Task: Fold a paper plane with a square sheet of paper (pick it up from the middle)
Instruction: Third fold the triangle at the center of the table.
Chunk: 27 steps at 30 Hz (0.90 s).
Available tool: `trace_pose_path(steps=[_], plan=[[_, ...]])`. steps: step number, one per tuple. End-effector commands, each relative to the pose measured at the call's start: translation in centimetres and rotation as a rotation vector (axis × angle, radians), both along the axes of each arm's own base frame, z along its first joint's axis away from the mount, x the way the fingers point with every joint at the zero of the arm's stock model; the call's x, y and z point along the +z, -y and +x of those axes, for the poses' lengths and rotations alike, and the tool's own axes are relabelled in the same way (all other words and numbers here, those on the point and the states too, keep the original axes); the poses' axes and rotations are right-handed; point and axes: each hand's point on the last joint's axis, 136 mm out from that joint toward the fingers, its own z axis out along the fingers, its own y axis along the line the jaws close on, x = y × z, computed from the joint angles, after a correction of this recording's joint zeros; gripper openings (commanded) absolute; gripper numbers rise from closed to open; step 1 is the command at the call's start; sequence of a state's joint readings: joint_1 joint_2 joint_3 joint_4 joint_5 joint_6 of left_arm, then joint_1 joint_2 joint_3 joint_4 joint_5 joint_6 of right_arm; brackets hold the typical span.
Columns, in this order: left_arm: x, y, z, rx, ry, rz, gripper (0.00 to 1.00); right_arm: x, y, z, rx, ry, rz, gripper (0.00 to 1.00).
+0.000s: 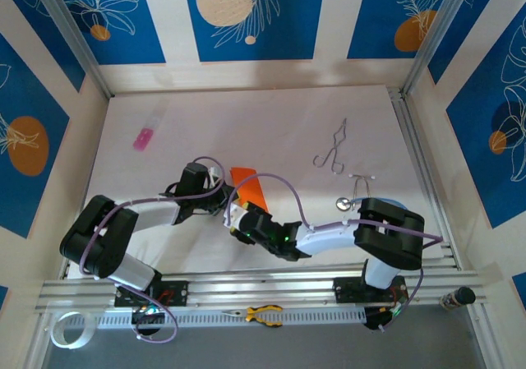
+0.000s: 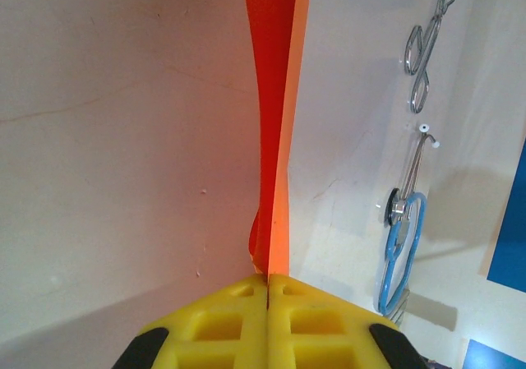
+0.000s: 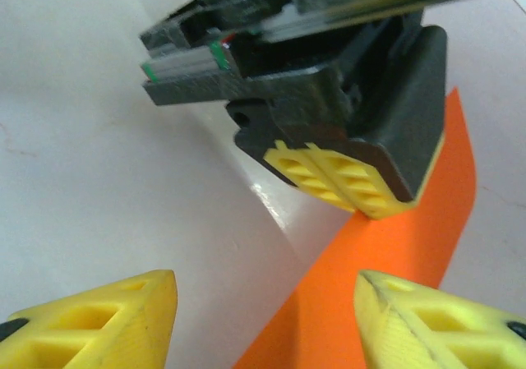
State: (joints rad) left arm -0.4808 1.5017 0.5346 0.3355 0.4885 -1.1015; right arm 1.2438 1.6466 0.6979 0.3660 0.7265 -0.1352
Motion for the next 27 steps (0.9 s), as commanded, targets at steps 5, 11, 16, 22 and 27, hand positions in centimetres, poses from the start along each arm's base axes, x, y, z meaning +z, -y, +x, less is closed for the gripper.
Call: trace_pose_path(steps=[5, 11, 16, 22, 27], plan=[[-0.2, 0.1, -0.2, -0.015, -0.004, 0.004, 0.0, -0.1, 1.9, 0.5, -0.076, 0.041, -0.016, 0.58], [-0.2, 0.2, -0.1, -0.015, -0.005, -0.004, 0.0, -0.8, 1.7, 0.3, -0.056, 0.015, -0.005, 0.57], [-0.3, 0.2, -0.2, -0.015, -0.006, -0.003, 0.0, -0.2, 1.7, 0.1, -0.047, -0.027, 0.052, 0.44], [-0.1, 0.4, -0.2, -0.022, -0.003, -0.011, 0.0, -0.2, 2.7, 0.7, -0.097, -0.05, 0.102, 0.33], [-0.4, 0.3, -0.2, -0.028, -0.009, 0.006, 0.0, 0.5, 1.9, 0.4, -0.062, -0.112, 0.144, 0.26]])
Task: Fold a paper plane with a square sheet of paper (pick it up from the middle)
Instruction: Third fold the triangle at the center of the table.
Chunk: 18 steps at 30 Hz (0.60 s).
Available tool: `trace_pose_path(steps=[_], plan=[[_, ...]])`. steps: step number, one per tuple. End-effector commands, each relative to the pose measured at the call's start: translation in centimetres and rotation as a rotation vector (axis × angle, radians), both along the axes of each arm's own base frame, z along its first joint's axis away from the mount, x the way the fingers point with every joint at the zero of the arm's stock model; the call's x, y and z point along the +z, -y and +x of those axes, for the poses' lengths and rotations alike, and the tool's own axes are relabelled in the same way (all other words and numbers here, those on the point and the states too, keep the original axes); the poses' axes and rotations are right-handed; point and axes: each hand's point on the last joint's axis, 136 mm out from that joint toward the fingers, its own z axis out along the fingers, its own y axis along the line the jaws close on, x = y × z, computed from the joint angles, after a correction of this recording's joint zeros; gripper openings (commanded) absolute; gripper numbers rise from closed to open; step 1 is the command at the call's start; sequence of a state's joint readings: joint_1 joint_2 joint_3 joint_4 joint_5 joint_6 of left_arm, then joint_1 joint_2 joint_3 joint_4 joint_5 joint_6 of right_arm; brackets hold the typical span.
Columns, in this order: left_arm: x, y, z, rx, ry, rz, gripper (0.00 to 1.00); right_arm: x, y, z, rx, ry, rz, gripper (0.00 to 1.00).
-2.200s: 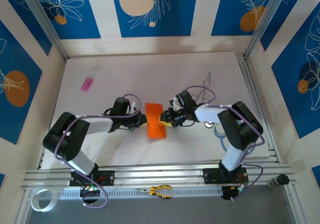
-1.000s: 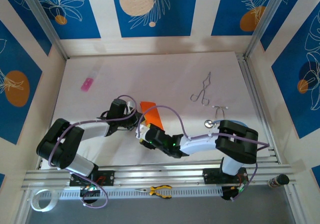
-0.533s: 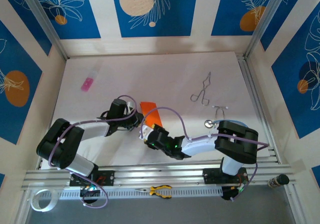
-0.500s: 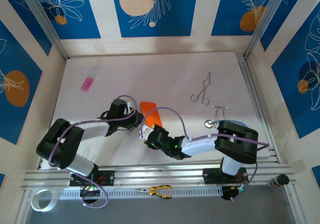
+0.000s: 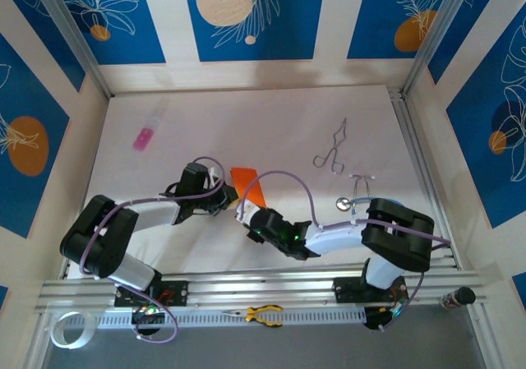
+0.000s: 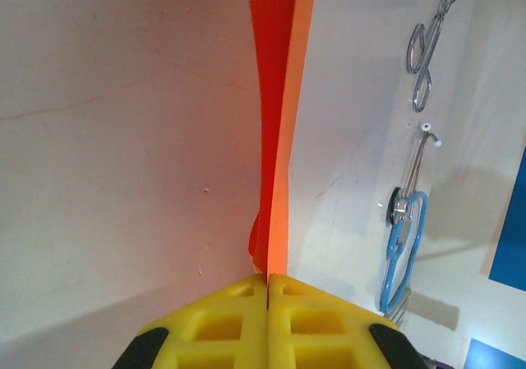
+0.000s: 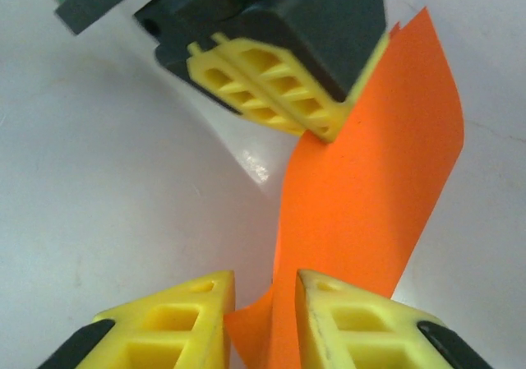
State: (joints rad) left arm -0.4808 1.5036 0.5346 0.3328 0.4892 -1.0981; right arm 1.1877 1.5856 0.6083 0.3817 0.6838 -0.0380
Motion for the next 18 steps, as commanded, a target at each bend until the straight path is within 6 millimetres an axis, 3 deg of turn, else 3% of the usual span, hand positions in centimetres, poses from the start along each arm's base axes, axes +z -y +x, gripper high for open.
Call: trace_pose_path(steps=[1, 8, 18], plan=[[-0.5, 0.3, -0.2, -0.023, -0.01, 0.005, 0.0, 1.5, -1.0, -0.2, 0.016, -0.03, 0.082, 0.26], [-0.3, 0.6, 0.2, -0.02, -0.007, -0.018, 0.0, 1.0, -0.1, -0.6, 0.009, -0.047, 0.071, 0.24], [-0.2, 0.5, 0.2, -0.017, -0.005, -0.011, 0.0, 0.8, 0.1, -1.1, 0.02, -0.094, 0.087, 0.11]])
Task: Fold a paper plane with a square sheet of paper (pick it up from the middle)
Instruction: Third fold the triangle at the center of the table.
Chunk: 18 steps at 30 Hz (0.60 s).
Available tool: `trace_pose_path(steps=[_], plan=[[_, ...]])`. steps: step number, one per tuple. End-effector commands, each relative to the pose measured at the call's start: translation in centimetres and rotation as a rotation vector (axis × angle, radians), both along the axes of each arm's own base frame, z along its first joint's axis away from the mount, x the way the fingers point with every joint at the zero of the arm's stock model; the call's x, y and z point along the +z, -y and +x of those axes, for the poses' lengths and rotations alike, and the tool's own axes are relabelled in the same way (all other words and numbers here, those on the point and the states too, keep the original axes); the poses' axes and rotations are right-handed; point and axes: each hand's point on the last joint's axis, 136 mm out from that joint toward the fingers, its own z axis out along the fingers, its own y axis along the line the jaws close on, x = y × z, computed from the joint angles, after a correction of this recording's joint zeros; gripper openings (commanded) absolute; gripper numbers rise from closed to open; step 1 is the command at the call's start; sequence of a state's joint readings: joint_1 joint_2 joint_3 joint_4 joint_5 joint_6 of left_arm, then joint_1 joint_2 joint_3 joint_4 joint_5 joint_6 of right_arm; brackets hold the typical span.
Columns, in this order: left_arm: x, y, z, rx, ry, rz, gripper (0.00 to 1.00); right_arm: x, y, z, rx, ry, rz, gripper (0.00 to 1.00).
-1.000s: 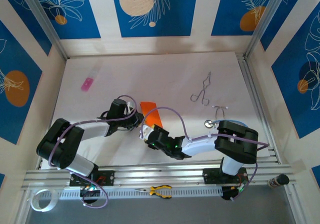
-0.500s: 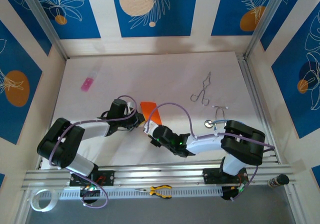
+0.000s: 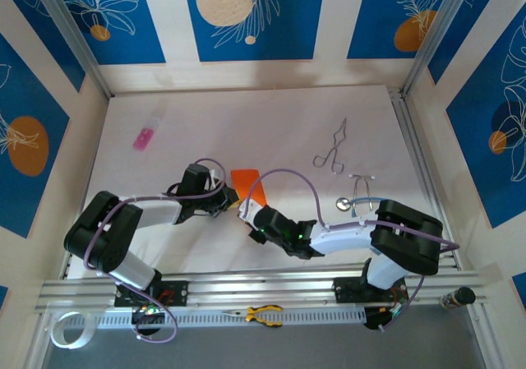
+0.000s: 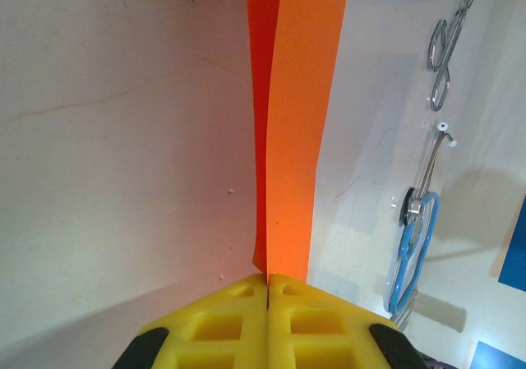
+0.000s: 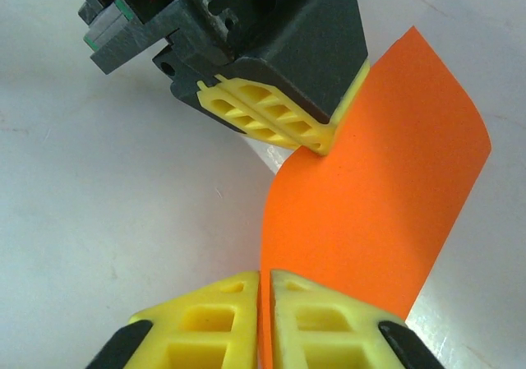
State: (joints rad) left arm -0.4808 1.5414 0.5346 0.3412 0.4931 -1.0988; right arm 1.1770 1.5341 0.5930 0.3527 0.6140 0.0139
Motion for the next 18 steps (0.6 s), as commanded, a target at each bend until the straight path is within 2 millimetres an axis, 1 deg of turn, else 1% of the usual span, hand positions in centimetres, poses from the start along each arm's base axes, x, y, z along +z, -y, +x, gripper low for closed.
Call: trace_pose_path(steps=[1, 9, 10, 11, 12, 14, 16, 17, 18], plan=[[0.9, 0.5, 0.3, -0.015, 0.023, -0.022, 0.0, 0.3, -0.1, -0.4, 0.01, -0.035, 0.034, 0.1], [1.1, 0.3, 0.1, -0.021, 0.035, -0.01, 0.0, 0.3, 0.0, -0.4, 0.0, -0.088, 0.069, 0.03], [1.2, 0.2, 0.0, -0.025, 0.038, -0.005, 0.04, 0.5, 0.0, -0.4, 0.0, -0.108, 0.088, 0.02], [1.3, 0.0, 0.0, -0.028, 0.042, 0.006, 0.13, 0.6, -0.1, -0.5, 0.0, -0.128, 0.106, 0.02], [1.4, -0.3, -0.1, -0.032, 0.046, 0.029, 0.25, 0.7, -0.1, -0.6, 0.002, -0.159, 0.131, 0.02], [1.8, -1.1, -0.2, -0.032, 0.057, 0.085, 0.31, 0.9, -0.2, -0.8, 0.012, -0.235, 0.18, 0.02], [2.2, -2.2, -0.3, -0.025, 0.072, 0.152, 0.44, 1.3, -0.4, -1.0, 0.022, -0.306, 0.235, 0.02], [2.5, -2.9, -0.4, -0.022, 0.082, 0.193, 0.5, 1.6, -0.5, -0.9, 0.028, -0.342, 0.262, 0.02], [2.8, -3.5, -0.3, -0.017, 0.092, 0.227, 0.53, 1.7, -0.5, -1.0, 0.032, -0.374, 0.28, 0.02]])
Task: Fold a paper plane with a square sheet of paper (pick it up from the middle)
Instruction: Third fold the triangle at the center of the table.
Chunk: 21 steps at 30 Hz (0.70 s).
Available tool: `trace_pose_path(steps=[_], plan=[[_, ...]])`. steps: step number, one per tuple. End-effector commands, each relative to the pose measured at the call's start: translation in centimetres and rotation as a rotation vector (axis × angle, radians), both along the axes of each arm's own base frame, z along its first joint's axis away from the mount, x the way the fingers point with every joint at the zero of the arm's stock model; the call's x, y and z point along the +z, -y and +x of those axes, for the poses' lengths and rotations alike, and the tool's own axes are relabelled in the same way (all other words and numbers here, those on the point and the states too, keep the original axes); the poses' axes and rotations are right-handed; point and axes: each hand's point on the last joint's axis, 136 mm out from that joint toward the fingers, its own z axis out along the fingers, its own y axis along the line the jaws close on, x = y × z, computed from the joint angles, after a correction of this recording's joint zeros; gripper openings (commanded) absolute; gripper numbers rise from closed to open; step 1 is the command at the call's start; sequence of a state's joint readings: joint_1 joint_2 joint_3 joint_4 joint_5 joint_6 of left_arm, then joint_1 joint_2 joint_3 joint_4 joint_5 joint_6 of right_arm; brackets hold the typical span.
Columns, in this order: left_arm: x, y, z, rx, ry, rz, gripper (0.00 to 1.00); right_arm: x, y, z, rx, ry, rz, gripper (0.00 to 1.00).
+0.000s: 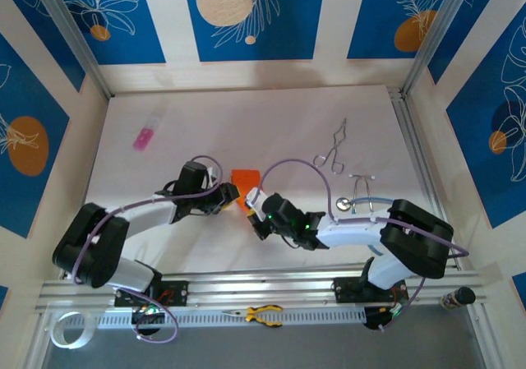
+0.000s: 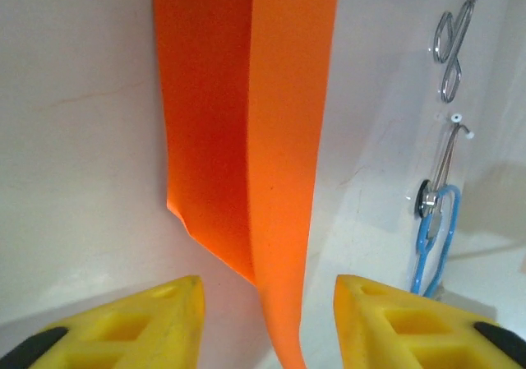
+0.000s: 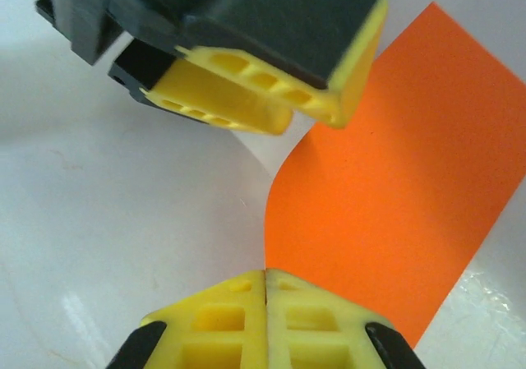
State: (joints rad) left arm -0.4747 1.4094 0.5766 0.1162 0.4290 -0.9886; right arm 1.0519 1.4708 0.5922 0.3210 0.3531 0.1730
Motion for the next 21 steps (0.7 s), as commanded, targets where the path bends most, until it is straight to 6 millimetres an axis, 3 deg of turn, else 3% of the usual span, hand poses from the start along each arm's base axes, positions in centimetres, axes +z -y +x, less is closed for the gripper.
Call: trace_pose_path(steps=[1, 5, 10, 14, 21], plan=[[1.4, -2.5, 0.1, 0.002, 0.055, 0.158, 0.56, 0.8, -0.8, -1.6, 0.058, -0.182, 0.125, 0.01], [3.2, -3.9, 0.2, -0.003, 0.105, 0.227, 0.6, 1.2, -1.0, -1.2, 0.047, -0.324, 0.199, 0.01], [5.2, -3.6, 0.8, -0.046, 0.155, 0.208, 0.56, 1.5, -1.6, -0.6, 0.066, -0.47, 0.272, 0.01], [7.1, -1.8, 2.3, -0.128, 0.211, 0.147, 0.47, 1.5, -2.3, -0.5, 0.096, -0.564, 0.284, 0.01], [6.6, 2.5, 6.4, -0.274, 0.165, 0.058, 0.21, 0.9, -2.5, -0.9, 0.126, -0.744, 0.278, 0.01]])
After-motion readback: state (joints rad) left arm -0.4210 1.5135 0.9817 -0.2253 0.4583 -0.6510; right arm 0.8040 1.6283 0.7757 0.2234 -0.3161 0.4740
